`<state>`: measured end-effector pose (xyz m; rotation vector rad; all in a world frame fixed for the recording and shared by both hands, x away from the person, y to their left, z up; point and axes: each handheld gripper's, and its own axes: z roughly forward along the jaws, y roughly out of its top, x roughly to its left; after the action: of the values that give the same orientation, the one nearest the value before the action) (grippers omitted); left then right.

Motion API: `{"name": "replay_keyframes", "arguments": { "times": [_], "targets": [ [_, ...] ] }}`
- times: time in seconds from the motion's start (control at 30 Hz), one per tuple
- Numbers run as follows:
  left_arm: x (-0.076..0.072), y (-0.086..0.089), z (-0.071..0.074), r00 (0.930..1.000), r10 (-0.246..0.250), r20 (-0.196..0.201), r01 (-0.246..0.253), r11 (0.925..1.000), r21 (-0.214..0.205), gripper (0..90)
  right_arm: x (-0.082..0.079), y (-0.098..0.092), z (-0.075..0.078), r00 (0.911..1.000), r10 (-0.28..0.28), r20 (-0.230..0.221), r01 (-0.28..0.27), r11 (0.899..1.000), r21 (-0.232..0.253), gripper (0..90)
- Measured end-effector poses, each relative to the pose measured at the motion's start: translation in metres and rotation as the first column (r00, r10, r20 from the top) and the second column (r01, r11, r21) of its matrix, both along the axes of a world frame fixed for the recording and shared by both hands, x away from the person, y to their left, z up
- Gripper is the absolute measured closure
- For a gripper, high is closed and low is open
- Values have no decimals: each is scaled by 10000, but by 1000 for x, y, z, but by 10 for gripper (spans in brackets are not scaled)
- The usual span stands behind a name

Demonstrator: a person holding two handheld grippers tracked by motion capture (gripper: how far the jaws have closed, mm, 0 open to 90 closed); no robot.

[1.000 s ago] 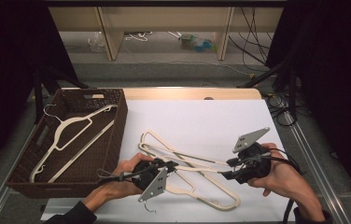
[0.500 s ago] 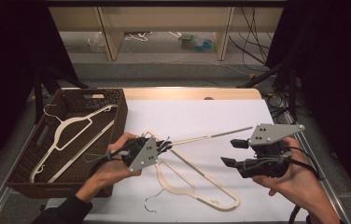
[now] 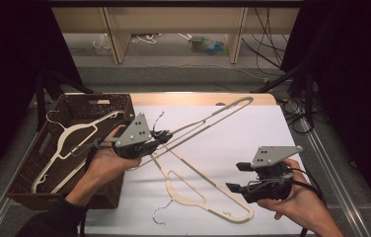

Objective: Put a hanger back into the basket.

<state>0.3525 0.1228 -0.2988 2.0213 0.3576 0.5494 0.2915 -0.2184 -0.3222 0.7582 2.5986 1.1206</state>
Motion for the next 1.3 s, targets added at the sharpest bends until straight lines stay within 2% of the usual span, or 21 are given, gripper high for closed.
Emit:
{"name": "replay_keyframes", "arguments": {
  "times": [0.03, 0.17, 0.2, 0.3, 0.37, 0.53, 0.67, 0.8, 0.9, 1.0, 1.03, 1.1, 1.17, 1.2, 1.27, 1.3],
  "targets": [
    [-1, 1, 4, 9997, 66, -226, -69, 9998, -160, 859, 0, 0, -3, 10000, 11, -91, -11, 10000, 18, 367],
    [-3, 6, 19, 9966, 300, -773, -328, 9988, -361, 859, -3, 0, -12, 9994, 75, -338, -71, 9999, 96, 366],
    [-2, 8, 22, 9956, 259, -900, -312, 9978, -578, 859, -4, 0, -14, 9992, 89, -381, -84, 9999, 118, 365],
    [1, 13, 30, 9850, 380, -1680, -523, 9953, -812, 859, -7, -1, -22, 9973, 301, -671, -284, 9993, 261, 349],
    [2, 17, 36, 9800, 512, -1922, -703, 9931, -942, 859, -8, -1, -31, 9959, 333, -840, -309, 9991, 290, 336],
    [0, 26, 54, 9786, 612, -1962, -832, 9909, -1059, 860, -11, -5, -46, 9918, 328, -1237, -300, 9993, 245, 328],
    [-3, 37, 72, 9792, 729, -1892, -953, 9891, -1122, 860, -12, -7, -53, 9902, 306, -1361, -272, 9993, 268, 324],
    [-3, 55, 89, 9783, 1104, -1753, -1311, 9851, -1112, 860, -13, -6, -59, 9896, 324, -1402, -282, 9991, 315, 314],
    [-2, 71, 94, 9752, 1380, -1728, -1580, 9816, -1076, 860, -12, -3, -66, 9875, 566, -1471, -531, 9982, 280, 306],
    [1, 90, 94, 9691, 1718, -1771, -1943, 9737, -1185, 860, -12, -2, -71, 9844, 560, -1666, -532, 9984, 214, 306],
    [1, 95, 95, 9670, 1802, -1803, -2018, 9733, -1097, 860, -11, -2, -73, 9846, 614, -1637, -595, 9981, 165, 306],
    [3, 110, 93, 9618, 2094, -1764, -2291, 9682, -1002, 860, -11, -2, -74, 9830, 560, -1751, -535, 9984, 187, 306],
    [6, 121, 90, 9567, 2345, -1724, -2535, 9625, -971, 860, -10, -2, -74, 9842, 554, -1681, -535, 9984, 158, 306],
    [7, 129, 87, 9539, 2461, -1720, -2646, 9598, -939, 860, -10, -2, -74, 9843, 529, -1686, -508, 9986, 171, 307],
    [9, 140, 83, 9436, 2740, -1857, -2938, 9518, -883, 860, -10, -3, -74, 9844, 536, -1676, -517, 9985, 158, 307],
    [11, 147, 80, 9414, 2799, -1883, -3005, 9495, -905, 860, -10, -3, -74, 9854, 559, -1607, -539, 9984, 169, 307]
  ]
}}
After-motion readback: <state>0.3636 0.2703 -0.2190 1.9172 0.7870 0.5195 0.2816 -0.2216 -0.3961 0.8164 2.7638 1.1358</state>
